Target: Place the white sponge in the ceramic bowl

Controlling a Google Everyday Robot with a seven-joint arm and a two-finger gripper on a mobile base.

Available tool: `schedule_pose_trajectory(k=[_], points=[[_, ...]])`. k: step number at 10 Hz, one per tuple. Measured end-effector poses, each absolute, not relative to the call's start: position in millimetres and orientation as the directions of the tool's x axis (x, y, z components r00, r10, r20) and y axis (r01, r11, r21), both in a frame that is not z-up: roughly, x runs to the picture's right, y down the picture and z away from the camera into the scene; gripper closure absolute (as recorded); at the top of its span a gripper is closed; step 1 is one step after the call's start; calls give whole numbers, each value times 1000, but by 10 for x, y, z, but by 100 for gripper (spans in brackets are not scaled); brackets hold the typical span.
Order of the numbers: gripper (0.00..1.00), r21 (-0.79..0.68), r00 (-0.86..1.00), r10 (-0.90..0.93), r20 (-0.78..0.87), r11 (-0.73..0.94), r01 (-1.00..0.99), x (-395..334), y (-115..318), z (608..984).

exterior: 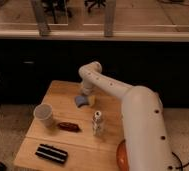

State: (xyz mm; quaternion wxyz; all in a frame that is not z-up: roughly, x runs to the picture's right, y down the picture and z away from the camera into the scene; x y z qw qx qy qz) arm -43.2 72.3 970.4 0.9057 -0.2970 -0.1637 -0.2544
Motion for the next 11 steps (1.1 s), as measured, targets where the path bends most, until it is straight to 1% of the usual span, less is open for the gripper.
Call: schedule_pose_trajectory(k=[1, 4, 5, 7, 8, 9, 10, 11], points=[[65, -453, 815, -368, 447, 693, 561, -437, 721, 9713], [85, -455, 817, -369, 443, 693, 560, -401, 707, 9700], [87, -456, 818, -369, 442, 693, 559, -388, 697, 9690], [80, -456, 817, -371, 442, 692, 561, -393, 689, 9679], [81, -455, 816, -373, 442, 691, 562, -401, 689, 9680], [89, -451, 814, -376, 443, 691, 564, -388, 683, 9685], [94, -451, 814, -382, 437, 690, 566, -342, 671, 9681], [95, -455, 815, -389, 429, 686, 567, -278, 657, 9670]])
